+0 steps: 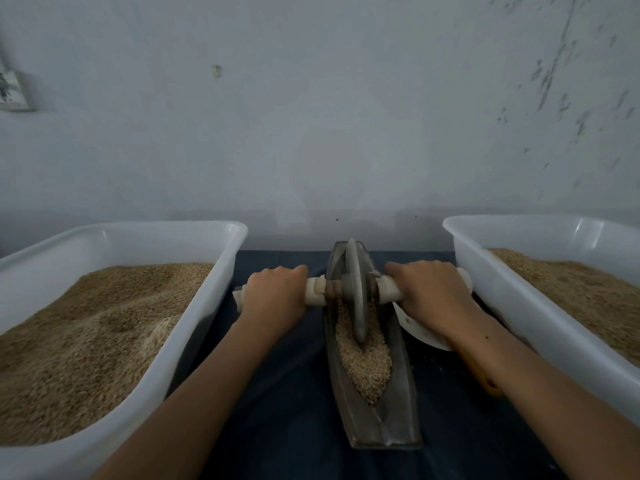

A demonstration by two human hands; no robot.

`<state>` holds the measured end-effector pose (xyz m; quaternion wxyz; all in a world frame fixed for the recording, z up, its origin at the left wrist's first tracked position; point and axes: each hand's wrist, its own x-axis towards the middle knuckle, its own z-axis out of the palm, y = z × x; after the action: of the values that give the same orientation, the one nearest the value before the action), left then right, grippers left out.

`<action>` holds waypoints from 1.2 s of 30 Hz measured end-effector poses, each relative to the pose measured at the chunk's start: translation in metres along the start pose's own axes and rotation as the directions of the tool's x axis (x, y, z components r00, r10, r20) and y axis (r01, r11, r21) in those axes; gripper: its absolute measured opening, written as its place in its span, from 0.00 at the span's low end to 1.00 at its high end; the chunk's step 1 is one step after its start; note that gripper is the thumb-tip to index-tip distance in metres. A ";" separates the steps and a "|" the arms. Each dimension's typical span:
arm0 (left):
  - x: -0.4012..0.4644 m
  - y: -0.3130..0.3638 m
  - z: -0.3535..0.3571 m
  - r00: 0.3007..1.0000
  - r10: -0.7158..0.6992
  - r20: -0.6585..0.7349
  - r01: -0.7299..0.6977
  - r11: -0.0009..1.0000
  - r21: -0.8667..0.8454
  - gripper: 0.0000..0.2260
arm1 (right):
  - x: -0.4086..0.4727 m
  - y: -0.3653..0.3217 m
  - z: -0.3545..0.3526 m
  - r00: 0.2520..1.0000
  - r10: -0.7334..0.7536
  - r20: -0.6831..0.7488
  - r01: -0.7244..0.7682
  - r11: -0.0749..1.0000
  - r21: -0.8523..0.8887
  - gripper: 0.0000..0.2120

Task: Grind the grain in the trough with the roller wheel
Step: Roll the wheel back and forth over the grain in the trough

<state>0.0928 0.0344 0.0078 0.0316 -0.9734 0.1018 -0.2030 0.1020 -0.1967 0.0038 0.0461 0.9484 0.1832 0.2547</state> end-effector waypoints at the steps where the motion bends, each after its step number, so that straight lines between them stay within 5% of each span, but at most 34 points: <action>1: 0.000 0.000 0.001 1.000 0.001 -0.004 -0.001 1.000 -0.005 0.09 | 0.000 0.000 0.001 1.000 -0.006 -0.008 0.006 1.000 -0.006 0.05; 11: 0.007 -0.002 -0.010 0.971 0.058 0.233 -0.064 0.998 0.022 0.10 | 0.006 0.004 -0.026 0.918 -0.013 0.395 -0.026 0.995 0.092 0.05; 24: 0.002 -0.001 0.004 0.994 0.054 -0.093 -0.050 0.998 0.039 0.10 | -0.002 0.000 -0.004 0.997 0.033 0.069 -0.035 0.999 0.025 0.02; 32: 0.005 -0.006 -0.009 0.963 0.069 0.259 -0.059 0.997 -0.044 0.09 | 0.003 0.000 -0.021 0.962 -0.012 0.271 0.005 1.000 0.029 0.06; 36: 0.005 -0.005 -0.010 0.964 0.056 0.260 -0.054 0.998 -0.015 0.08 | 0.004 0.002 -0.023 0.947 -0.029 0.321 0.006 0.997 0.072 0.05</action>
<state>0.0940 0.0376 0.0192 0.0467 -0.9885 0.1243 -0.0723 0.0941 -0.1974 0.0261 0.0442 0.9766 0.1903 0.0898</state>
